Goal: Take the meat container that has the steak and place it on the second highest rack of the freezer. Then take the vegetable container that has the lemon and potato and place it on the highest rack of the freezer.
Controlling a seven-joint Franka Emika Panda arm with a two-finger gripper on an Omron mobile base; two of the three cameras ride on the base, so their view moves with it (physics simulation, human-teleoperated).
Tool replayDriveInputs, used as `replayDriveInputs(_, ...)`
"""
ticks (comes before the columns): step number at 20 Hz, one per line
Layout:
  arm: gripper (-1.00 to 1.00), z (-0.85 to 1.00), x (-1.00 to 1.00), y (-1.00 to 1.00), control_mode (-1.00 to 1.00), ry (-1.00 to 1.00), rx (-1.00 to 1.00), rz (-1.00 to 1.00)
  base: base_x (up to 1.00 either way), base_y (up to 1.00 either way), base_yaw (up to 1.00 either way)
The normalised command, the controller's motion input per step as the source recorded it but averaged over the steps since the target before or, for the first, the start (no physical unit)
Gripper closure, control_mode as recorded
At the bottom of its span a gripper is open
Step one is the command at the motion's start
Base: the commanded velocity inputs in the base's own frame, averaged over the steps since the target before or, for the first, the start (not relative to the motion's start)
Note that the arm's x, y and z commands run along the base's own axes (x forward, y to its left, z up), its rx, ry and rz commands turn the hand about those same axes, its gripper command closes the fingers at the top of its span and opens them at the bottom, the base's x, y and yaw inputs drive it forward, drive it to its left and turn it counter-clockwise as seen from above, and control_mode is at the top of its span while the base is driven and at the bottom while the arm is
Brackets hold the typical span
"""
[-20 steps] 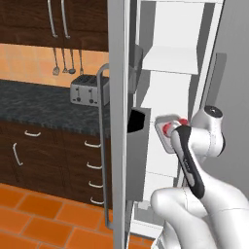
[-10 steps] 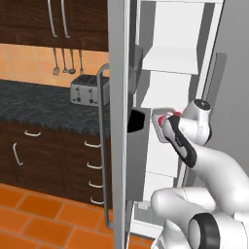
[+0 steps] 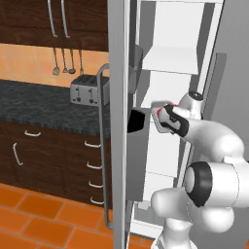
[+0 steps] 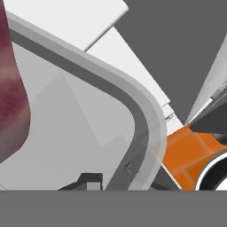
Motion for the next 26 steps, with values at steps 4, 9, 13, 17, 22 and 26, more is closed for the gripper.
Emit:
replayDriveInputs(4, 1.00, 0.00, 0.72, -0.08, -1.00, 0.00, 0.00, 0.00, 0.00, 0.00, 0.00)
replayDriveInputs(9, 1.00, 0.00, 0.75, -0.10, -1.00, 0.00, 0.00, 0.00, 0.00, 0.00, 0.00)
replayDriveInputs(13, 1.00, -0.02, 0.82, -0.01, -1.00, 0.00, 0.00, 0.00, 0.00, 0.00, 0.00)
replayDriveInputs(17, 1.00, 0.00, 0.82, -0.21, -1.00, 0.00, 0.00, 0.00, 0.00, 0.00, 0.00)
replayDriveInputs(22, -1.00, -0.07, 0.84, -0.13, -1.00, 0.00, 0.00, 0.00, 0.00, 0.00, 0.00)
replayDriveInputs(26, -1.00, -0.07, 0.13, 0.00, -1.00, -0.03, 0.00, 0.00, 0.00, 0.00, 0.00)
